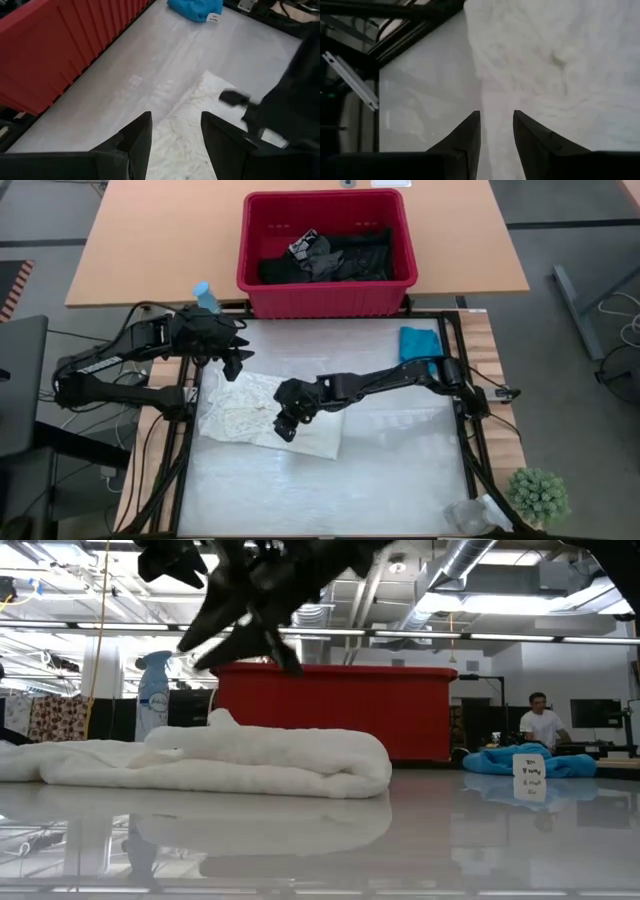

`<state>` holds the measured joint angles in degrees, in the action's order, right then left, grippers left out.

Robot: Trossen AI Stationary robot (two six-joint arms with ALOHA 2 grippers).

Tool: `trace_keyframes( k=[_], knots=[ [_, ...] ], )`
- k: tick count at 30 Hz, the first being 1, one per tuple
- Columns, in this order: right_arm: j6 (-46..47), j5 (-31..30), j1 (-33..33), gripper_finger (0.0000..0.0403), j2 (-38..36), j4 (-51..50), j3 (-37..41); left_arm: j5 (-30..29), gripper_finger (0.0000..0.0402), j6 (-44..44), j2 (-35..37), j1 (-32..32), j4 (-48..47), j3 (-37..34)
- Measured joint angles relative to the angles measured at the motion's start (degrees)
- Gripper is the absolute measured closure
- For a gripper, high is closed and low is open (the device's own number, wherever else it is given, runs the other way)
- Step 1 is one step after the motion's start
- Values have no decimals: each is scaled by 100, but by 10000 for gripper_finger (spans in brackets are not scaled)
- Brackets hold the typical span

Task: Fold laundry
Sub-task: Fold the white shirt

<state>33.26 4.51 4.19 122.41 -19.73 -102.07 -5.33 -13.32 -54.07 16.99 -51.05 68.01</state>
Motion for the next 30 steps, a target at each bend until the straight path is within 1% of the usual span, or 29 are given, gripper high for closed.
trace_keyframes(
  k=[2, 4, 6, 8, 10, 14, 17, 19, 21, 24, 26, 28, 30],
  knots=[
    [-184, -339, -9, 263, -11, -682, -220, 28, 240, 0, 2, 0, 2, 0],
    [-330, -917, 39, 264, 4, -1267, -349, 167, 240, -44, 14, 0, 16, 0],
    [-301, -1455, 23, 264, 13, -1825, -455, 360, 240, -205, 11, -28, 14, 0],
    [-172, -1762, -9, 263, -104, -2414, -488, 497, 241, -403, 8, -166, 43, -11],
    [-47, -1860, -68, 265, -234, -2897, -497, 498, 246, -649, 21, -444, 488, -207],
    [35, -1908, -91, 268, -548, -3763, -489, 460, 272, -747, 5, -1111, 1653, -958],
    [227, -2001, 6, 268, -930, -4471, -491, 249, 291, -944, -43, -1499, 2480, -1564],
    [378, -2046, 99, 266, -1158, -4910, -491, 118, 301, -1171, -87, -1676, 2650, -1985],
    [590, -2232, 229, 264, -1357, -5266, -491, 29, 306, -1431, -147, -1792, 2836, -2326],
    [860, -2611, 427, 264, -1571, -5618, -491, -69, 308, -1635, -199, -1935, 2936, -2773],
    [1092, -2807, 552, 264, -1669, -5852, -491, 36, 306, -1625, -267, -2034, 3193, -3041],
    [1319, -2933, 674, 264, -1748, -6134, -491, 153, 298, -1560, -381, -2154, 3527, -3202],
    [1599, -3016, 783, 263, -1755, -6379, -491, 136, 286, -1468, -501, -2261, 3820, -3316]
  ],
)
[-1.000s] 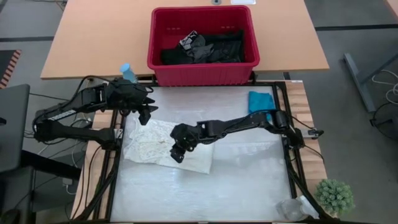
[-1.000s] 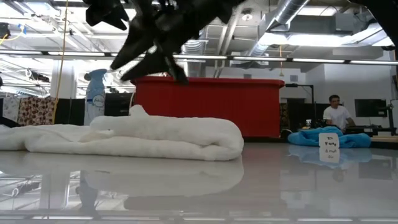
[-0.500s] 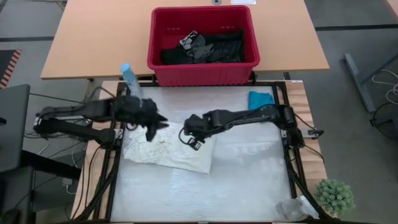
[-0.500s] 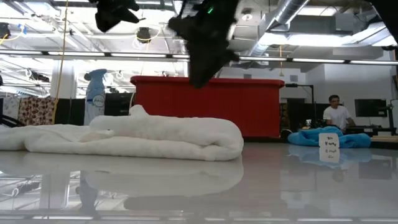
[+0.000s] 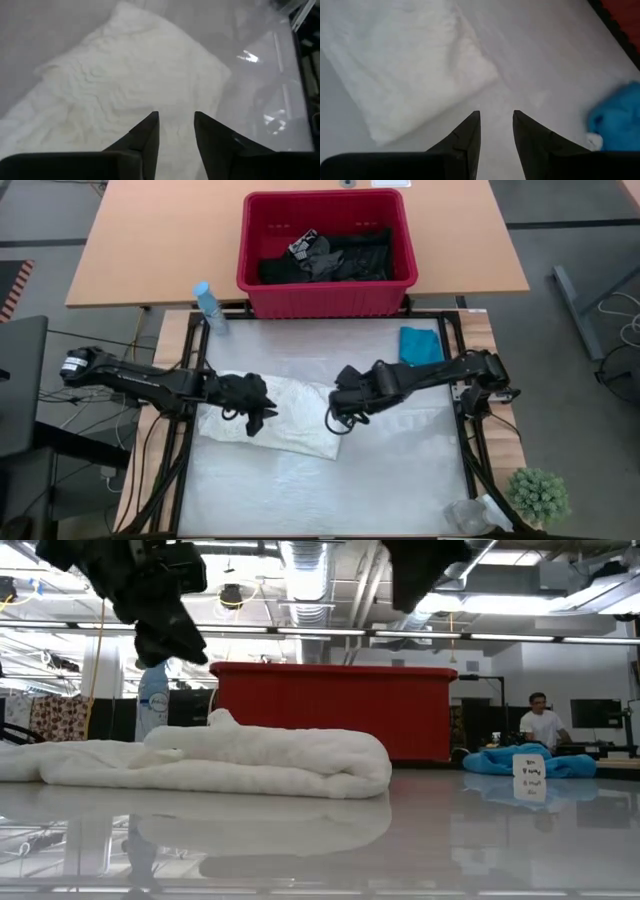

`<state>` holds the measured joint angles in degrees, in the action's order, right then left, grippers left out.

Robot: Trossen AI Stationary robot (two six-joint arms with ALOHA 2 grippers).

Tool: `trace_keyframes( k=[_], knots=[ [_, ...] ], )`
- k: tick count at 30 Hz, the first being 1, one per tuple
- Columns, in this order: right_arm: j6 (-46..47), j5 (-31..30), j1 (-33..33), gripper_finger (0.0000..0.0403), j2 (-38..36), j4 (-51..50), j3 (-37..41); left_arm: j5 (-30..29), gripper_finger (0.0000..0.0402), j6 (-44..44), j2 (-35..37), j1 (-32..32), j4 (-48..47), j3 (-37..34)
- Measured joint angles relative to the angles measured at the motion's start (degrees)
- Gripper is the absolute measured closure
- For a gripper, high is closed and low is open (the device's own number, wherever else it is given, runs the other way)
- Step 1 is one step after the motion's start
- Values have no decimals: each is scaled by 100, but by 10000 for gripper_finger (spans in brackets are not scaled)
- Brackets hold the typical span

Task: Fold laundry
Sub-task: Fold the white shirt

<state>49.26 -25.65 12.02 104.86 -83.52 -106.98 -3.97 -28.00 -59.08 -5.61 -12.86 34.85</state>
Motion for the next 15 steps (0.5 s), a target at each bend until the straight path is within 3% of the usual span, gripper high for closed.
trace_keyframes(
  k=[9, 15],
  knots=[
    [1112, -188, 715, 263, -111, -641, 50, -214, 209, 190, -900, -124, 604, -50],
    [1566, -287, 1000, 264, -111, -648, 50, -437, 175, -375, -1368, -121, 779, -48]
  ],
)
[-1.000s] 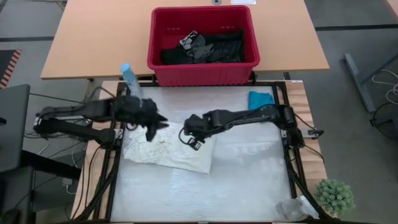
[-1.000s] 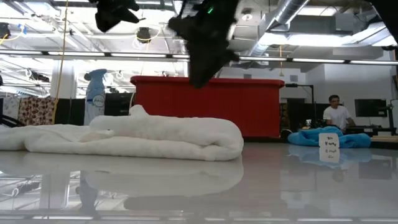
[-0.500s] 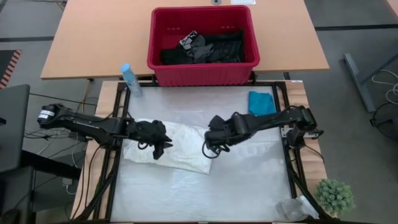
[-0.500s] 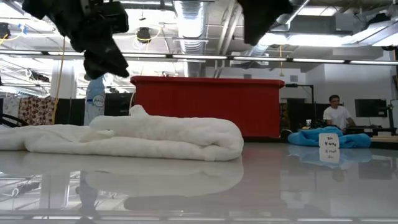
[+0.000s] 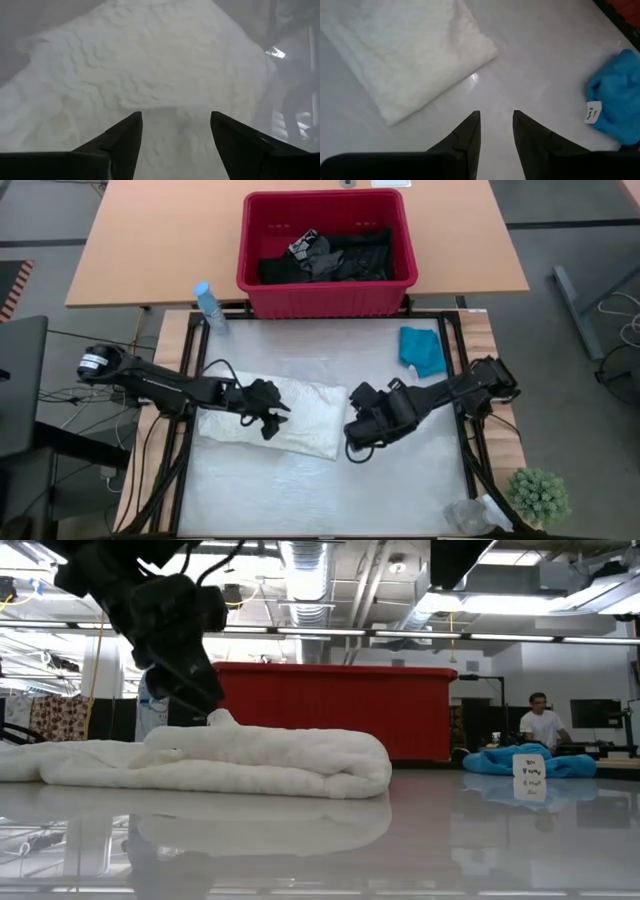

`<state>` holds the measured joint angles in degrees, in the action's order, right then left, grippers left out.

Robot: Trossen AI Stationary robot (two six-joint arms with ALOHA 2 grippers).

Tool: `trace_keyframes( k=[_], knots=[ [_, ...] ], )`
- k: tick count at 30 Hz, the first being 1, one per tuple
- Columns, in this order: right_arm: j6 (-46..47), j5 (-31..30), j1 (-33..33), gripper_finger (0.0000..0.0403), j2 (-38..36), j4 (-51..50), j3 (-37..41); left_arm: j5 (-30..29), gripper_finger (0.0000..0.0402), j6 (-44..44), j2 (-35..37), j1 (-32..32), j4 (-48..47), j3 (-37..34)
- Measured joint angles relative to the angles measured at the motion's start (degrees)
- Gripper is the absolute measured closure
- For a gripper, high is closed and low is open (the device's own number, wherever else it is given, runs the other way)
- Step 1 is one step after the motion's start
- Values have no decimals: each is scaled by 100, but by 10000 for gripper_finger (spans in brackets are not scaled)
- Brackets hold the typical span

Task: Fold laundry
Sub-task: Fold the white shirt

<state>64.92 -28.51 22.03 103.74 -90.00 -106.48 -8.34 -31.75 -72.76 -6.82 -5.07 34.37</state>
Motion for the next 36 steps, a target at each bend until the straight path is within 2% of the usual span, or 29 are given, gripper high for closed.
trace_keyframes(
  k=[6, 9, 15, 19, 21, 26, 31, 36],
  knots=[
    [254, -4, 205, 264, 0, 1, 0, 177, 173, -400, -450, -1, 87, 0],
    [360, -7, 256, 265, 0, -2, 0, 413, 190, -509, -519, 3, 284, 0],
    [427, -33, 264, 265, 0, 1, -2, 599, 289, -558, -347, 3, 244, 2],
    [433, -73, 212, 265, 4, 67, -2, 494, 368, -557, -211, 3, -44, 2],
    [515, -154, 166, 265, 44, 128, -3, 459, 392, -551, -167, 3, -118, 2],
    [529, -284, 12, 265, 57, 808, 281, 530, 400, -560, -168, -29, -149, 2],
    [530, -280, -74, 265, 55, 1001, 537, 505, 397, -638, -168, -42, -141, 2],
    [525, -204, -67, 265, 65, 1074, 650, 311, 384, -58, -168, -35, -174, 4]
  ],
)
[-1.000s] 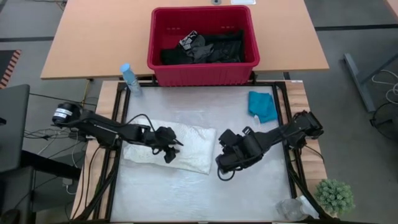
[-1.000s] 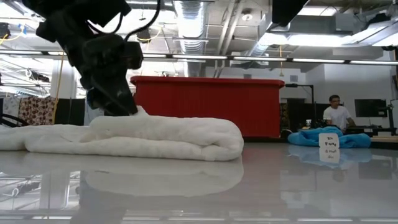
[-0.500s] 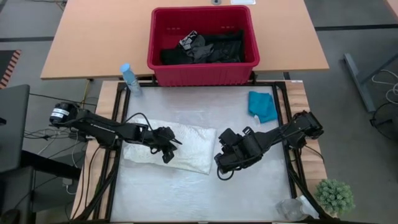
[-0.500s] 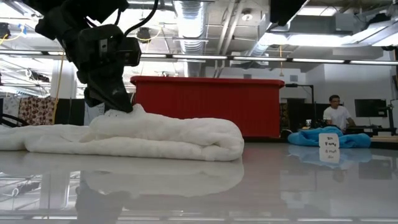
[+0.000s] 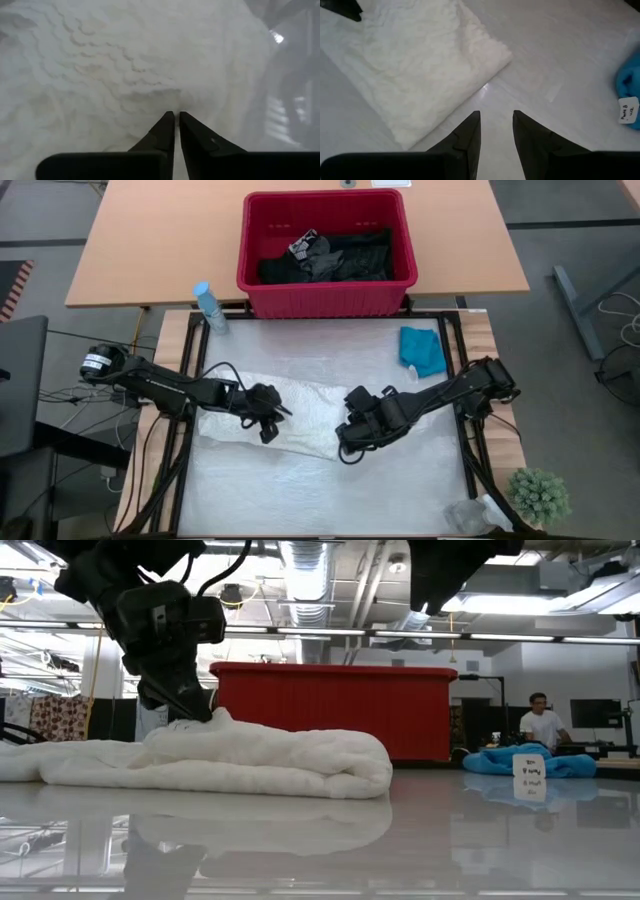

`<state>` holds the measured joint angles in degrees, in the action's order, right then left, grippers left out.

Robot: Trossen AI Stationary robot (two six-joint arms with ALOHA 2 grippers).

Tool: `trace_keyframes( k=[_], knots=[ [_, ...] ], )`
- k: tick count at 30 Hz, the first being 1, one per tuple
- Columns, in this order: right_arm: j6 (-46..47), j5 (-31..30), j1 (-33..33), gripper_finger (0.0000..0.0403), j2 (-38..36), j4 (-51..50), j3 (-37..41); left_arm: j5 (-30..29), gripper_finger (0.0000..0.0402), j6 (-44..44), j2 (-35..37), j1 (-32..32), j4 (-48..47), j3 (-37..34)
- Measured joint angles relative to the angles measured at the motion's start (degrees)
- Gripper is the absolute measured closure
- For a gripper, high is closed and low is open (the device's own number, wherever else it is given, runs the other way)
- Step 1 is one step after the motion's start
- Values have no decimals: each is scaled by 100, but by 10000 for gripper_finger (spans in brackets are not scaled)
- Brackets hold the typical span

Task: Fold laundry
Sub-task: Fold the white shirt

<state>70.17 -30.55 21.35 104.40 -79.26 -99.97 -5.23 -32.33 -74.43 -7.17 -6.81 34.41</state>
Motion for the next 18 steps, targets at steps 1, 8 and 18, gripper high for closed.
trace_keyframes(
  k=[1, 8, 18],
  knots=[
    [-2, 34, -1, 265, -5, 21, 1, -27, 379, 119, 0, 18, -76, 0],
    [-9, 73, 78, 265, -6, 21, 1, 748, 320, 183, 0, 82, -217, -2],
    [-11, 73, 73, 265, -6, 28, 1, 157, 267, 614, 537, 95, -271, 2]
  ],
)
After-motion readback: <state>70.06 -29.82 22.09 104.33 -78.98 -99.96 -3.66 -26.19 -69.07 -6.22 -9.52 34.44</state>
